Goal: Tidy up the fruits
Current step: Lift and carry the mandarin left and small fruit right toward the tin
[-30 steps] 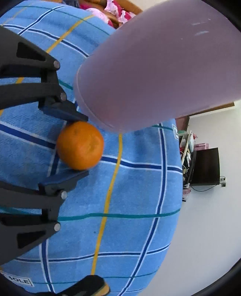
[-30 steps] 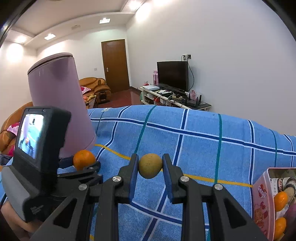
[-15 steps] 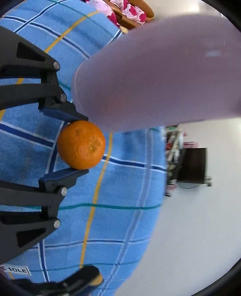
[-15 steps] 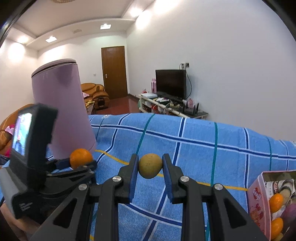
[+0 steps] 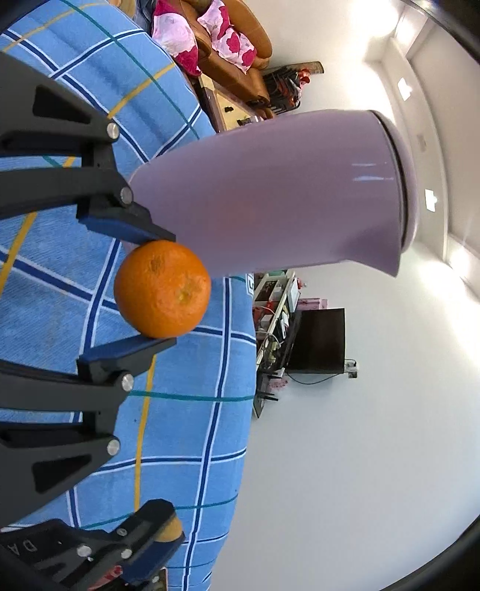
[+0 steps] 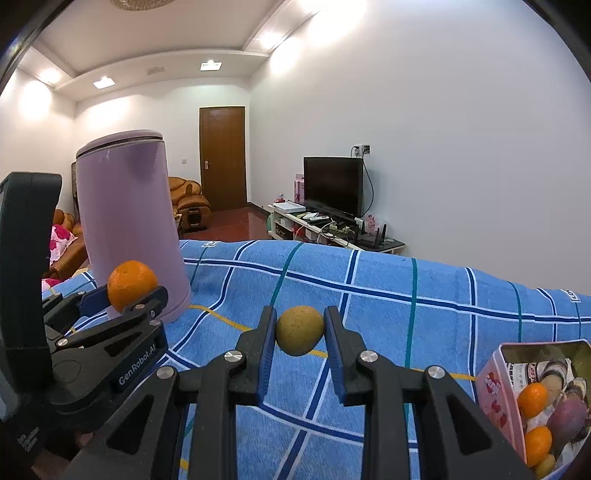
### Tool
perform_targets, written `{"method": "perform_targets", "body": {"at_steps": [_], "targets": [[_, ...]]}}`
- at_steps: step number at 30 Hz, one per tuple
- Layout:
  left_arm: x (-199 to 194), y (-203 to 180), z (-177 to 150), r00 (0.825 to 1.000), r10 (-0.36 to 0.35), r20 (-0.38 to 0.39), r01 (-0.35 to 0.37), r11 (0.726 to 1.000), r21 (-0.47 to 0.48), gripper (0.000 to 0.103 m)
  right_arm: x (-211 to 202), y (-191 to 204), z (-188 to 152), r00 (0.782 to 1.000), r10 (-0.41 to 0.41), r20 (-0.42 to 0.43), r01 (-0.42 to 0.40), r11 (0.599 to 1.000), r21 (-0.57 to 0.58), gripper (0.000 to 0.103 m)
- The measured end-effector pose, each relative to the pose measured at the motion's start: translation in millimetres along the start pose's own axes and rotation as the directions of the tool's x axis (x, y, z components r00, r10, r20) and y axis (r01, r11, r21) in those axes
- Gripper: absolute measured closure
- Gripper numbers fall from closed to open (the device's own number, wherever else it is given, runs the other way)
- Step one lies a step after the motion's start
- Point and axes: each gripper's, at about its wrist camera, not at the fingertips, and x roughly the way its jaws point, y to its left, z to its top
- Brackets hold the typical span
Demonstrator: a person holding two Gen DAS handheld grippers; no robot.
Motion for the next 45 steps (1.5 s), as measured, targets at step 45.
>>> {"method": "perform_targets", "body": {"at_steps": [45], "targets": [[-33, -21, -25, 0.999, -0.008, 0.036, 0.009, 1.000, -0.019, 0.054, -44, -10, -17, 0.999, -0.053, 0.009, 0.053, 0.998, 0.023, 0.075]]}}
